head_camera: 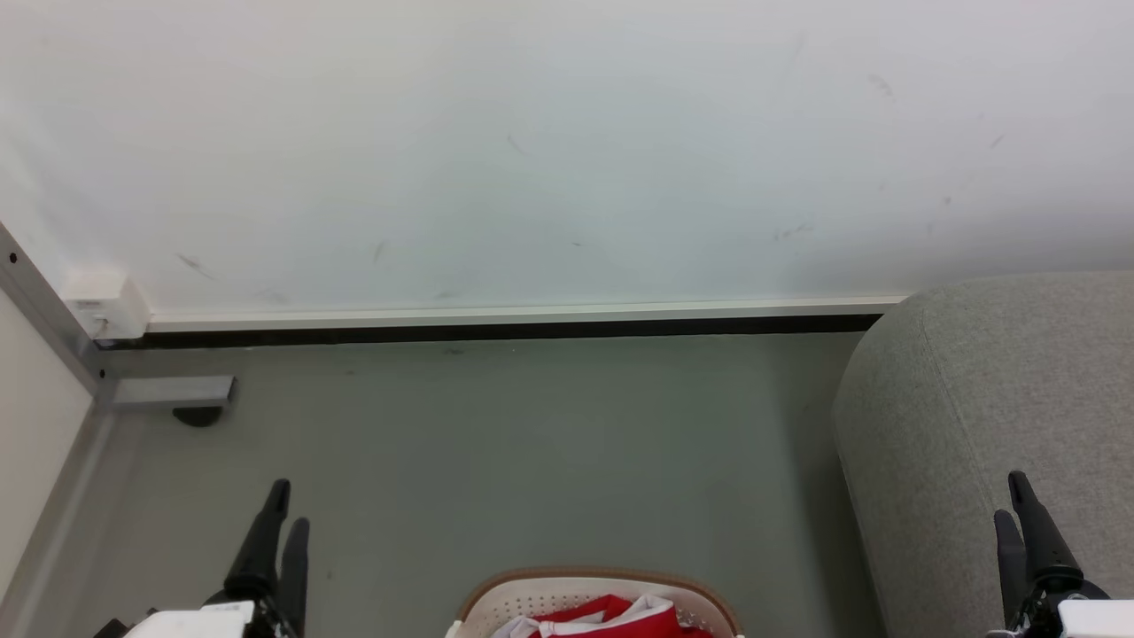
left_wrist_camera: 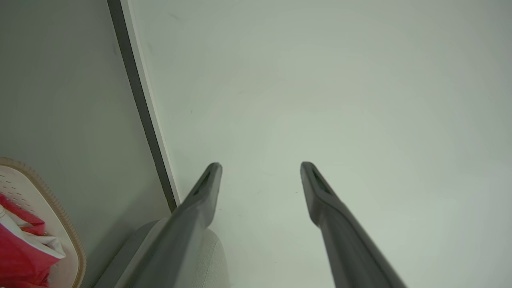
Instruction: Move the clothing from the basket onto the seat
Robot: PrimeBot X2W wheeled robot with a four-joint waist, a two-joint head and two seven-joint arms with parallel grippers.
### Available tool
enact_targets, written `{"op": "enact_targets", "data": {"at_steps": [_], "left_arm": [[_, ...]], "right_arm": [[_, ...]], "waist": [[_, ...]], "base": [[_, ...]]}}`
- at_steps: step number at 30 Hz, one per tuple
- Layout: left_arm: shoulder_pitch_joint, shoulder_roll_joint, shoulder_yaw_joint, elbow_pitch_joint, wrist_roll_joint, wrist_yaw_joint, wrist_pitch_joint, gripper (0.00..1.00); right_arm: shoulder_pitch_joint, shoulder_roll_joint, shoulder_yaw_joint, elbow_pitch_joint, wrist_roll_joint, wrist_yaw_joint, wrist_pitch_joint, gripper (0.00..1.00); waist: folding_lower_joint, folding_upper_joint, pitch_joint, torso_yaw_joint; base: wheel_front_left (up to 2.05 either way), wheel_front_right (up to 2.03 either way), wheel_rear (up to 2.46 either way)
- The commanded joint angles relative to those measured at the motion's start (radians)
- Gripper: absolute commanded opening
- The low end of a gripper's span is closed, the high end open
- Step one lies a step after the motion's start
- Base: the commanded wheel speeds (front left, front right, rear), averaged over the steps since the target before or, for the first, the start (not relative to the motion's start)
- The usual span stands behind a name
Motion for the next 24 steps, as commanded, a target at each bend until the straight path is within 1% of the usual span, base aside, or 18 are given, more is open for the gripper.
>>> {"op": "enact_targets", "data": {"at_steps": [1, 5, 6, 7, 8, 10, 11, 18, 24], "left_arm": [[-0.017, 0.005, -0.008, -0.017, 0.006, -0.002, -0.01, 1.0], [-0.015, 0.005, -0.022, -0.016, 0.024, -0.002, -0.031, 1.0], [-0.014, 0.005, -0.027, -0.016, 0.041, 0.0, -0.04, 1.0], [-0.014, 0.005, -0.027, -0.016, 0.041, 0.0, -0.04, 1.0], [-0.014, 0.006, -0.031, -0.016, 0.063, 0.003, -0.05, 1.0], [-0.013, 0.006, -0.036, -0.017, 0.09, 0.006, -0.059, 1.0], [-0.013, 0.006, -0.036, -0.017, 0.09, 0.006, -0.059, 1.0], [-0.006, 0.007, -0.055, -0.028, 0.21, 0.024, -0.091, 1.0], [0.001, 0.007, -0.072, -0.044, 0.358, 0.037, -0.115, 1.0]], "right_arm": [[-0.018, -0.005, -0.017, -0.013, -0.02, 0.0, -0.006, 1.0], [-0.014, 0.008, -0.034, -0.012, -0.099, 0.0, -0.012, 1.0], [-0.011, 0.015, -0.039, -0.015, -0.154, 0.0, -0.015, 1.0], [-0.011, 0.015, -0.039, -0.015, -0.154, 0.0, -0.015, 1.0], [-0.008, 0.021, -0.044, -0.018, -0.199, 0.0, -0.018, 1.0], [-0.005, 0.027, -0.05, -0.023, -0.247, 0.0, -0.02, 1.0], [-0.005, 0.027, -0.05, -0.023, -0.247, 0.0, -0.02, 1.0], [0.008, 0.041, -0.051, -0.044, -0.475, 0.0, -0.029, 1.0], [0.011, 0.056, -0.058, -0.055, -0.642, 0.0, -0.037, 1.0]], "waist": [[0.0, 0.0, 0.0, 0.0], [0.0, 0.0, 0.0, 0.0], [0.0, 0.0, 0.001, -0.001], [0.0, 0.0, 0.001, -0.001], [0.0, 0.0, 0.001, -0.001], [0.0, 0.0, 0.001, -0.002], [0.0, 0.0, 0.001, -0.002], [0.0, 0.0, 0.002, -0.006], [0.0, 0.0, 0.003, -0.012]], "base": [[0.0, 0.0, 0.0], [0.0, 0.0, 0.0], [0.0, 0.0, 0.0], [0.0, 0.0, 0.0], [0.0, 0.0, 0.0], [0.0, 0.0, 0.0], [0.0, 0.0, 0.0], [0.0, 0.0, 0.0], [0.0, 0.0, 0.0]]}}
